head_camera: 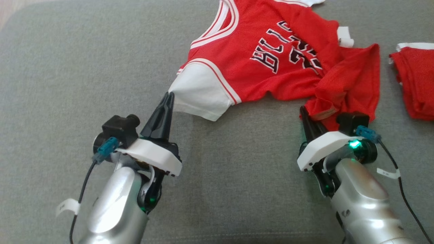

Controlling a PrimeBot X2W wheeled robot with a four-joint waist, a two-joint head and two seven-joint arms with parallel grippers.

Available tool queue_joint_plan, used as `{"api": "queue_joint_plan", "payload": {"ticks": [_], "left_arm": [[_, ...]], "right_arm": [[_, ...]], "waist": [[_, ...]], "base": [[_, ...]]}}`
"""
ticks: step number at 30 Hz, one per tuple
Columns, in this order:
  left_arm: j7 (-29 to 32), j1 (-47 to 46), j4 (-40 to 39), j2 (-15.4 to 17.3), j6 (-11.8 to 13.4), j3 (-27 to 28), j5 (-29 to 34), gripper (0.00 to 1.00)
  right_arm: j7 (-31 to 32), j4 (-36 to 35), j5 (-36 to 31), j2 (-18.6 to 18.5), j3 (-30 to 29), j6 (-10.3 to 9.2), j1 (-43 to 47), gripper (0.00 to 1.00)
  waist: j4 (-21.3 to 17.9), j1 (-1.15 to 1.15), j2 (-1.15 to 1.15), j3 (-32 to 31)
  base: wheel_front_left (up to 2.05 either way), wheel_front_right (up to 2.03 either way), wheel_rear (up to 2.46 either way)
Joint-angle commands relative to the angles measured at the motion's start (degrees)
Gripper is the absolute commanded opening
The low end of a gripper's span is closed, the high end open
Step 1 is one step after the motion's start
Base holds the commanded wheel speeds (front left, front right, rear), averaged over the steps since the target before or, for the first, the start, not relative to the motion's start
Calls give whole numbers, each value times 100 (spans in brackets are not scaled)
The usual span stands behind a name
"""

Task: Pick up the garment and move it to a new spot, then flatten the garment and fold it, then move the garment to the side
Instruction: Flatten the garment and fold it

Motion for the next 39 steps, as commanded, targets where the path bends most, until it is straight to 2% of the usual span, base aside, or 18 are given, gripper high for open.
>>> {"api": "queue_joint_plan", "payload": {"ticks": [1, 8, 12, 13, 16, 23, 29, 33, 39], "left_arm": [[-70, -206, -155, 73, 43, 261, 65, 0], [-70, -80, -128, 79, 61, 721, 124, 0], [-70, 36, -179, 134, 41, 1061, 168, 0], [-70, 36, -179, 134, 41, 1061, 168, 0], [-70, 99, -266, 199, 23, 1321, 191, 0], [-70, 2, -513, 400, -87, 1784, 109, 0], [2, -481, -744, 745, -150, 1970, -2, 0], [294, -967, -1144, 983, -178, 2029, -116, 0], [647, -1269, -1831, 1138, -163, 2082, -267, 0]], "right_arm": [[-97, -60, 22, 45, 165, -4, 18, 0], [-136, -382, -436, 16, 264, -4, 246, 0], [137, -1093, -544, -206, 338, -4, 431, 0], [137, -1093, -544, -206, 338, -4, 431, 0], [547, -1953, -486, -534, 520, -4, 609, 0], [1797, -4185, 230, -1557, 549, -4, 808, 0], [2596, -5159, 1133, -2234, 378, -4, 563, 0], [2744, -5404, 1448, -2415, 296, -4, 83, 0], [2826, -5633, 1761, -2344, 204, -4, -334, 0]], "waist": [[-96, 0, 0, -95], [-391, 0, 0, -429], [-580, 0, 0, -684], [-580, 0, 0, -684], [-688, 0, 0, -869], [-770, 0, 0, -1211], [-667, 0, 0, -1401], [-535, 0, 0, -1493], [-362, 0, 0, -1601]], "base": [[0, 0, 0], [0, 0, 0], [0, 0, 0], [0, 0, 0], [0, 0, 0], [0, 0, 0], [0, 0, 0], [0, 0, 0], [0, 0, 0]]}}
